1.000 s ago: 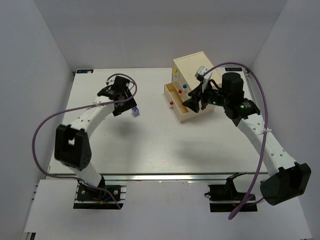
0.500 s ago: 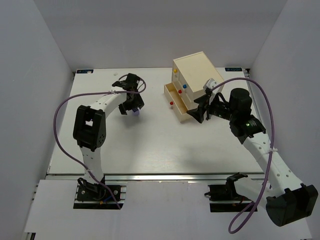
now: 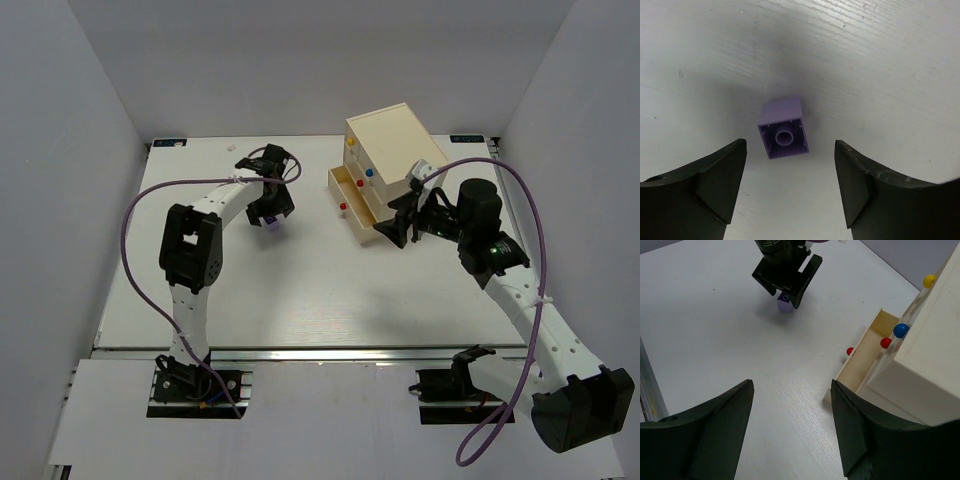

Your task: Sort the legos into containers by color

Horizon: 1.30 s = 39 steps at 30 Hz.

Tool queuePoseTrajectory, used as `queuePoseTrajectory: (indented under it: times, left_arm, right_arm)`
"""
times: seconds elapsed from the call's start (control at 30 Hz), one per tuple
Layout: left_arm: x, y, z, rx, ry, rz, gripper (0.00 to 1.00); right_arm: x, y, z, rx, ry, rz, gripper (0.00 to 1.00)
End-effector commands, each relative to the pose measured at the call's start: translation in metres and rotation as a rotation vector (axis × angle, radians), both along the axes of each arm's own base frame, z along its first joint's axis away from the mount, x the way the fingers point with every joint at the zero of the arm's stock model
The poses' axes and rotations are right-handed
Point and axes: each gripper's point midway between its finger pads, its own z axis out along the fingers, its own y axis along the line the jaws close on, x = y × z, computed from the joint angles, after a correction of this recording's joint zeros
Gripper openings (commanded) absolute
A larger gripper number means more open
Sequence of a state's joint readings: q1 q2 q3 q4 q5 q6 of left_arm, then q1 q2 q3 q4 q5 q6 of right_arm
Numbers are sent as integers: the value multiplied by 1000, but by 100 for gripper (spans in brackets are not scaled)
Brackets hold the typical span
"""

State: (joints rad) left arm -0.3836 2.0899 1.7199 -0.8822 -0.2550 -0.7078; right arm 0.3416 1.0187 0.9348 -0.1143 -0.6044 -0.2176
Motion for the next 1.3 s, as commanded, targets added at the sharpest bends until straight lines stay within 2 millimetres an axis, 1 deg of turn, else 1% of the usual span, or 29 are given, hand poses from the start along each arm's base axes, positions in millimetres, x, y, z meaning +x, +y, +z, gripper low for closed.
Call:
queuePoseTrajectory:
  times: [0.0,0.17,0.2,0.3,0.6,0.73,1.27]
  left_arm:
    - [10,1,14,11,-34,20,81]
    - [13,1,12,19,-25,23,78]
    - [14,1,13,21,-27,22,76]
    - [14,1,13,20,-30,24,74]
    - [12,0,9,20,-15,21,71]
    - [13,-2,7,11,-15,18,67]
    - [15,-4,5,7,-9,17,65]
  right_arm:
    - [3,-1,13,16,-63,-1,69]
    - [4,-3,13,15,-65,-10,69]
    - [4,-3,12,15,-63,-9,69]
    - [4,-4,12,15,-61,-10,69]
    - [5,-8,15,21,-66,-20,69]
    - [5,-9,14,22,-62,-23,68]
    - [4,-12,17,33,-65,-28,68]
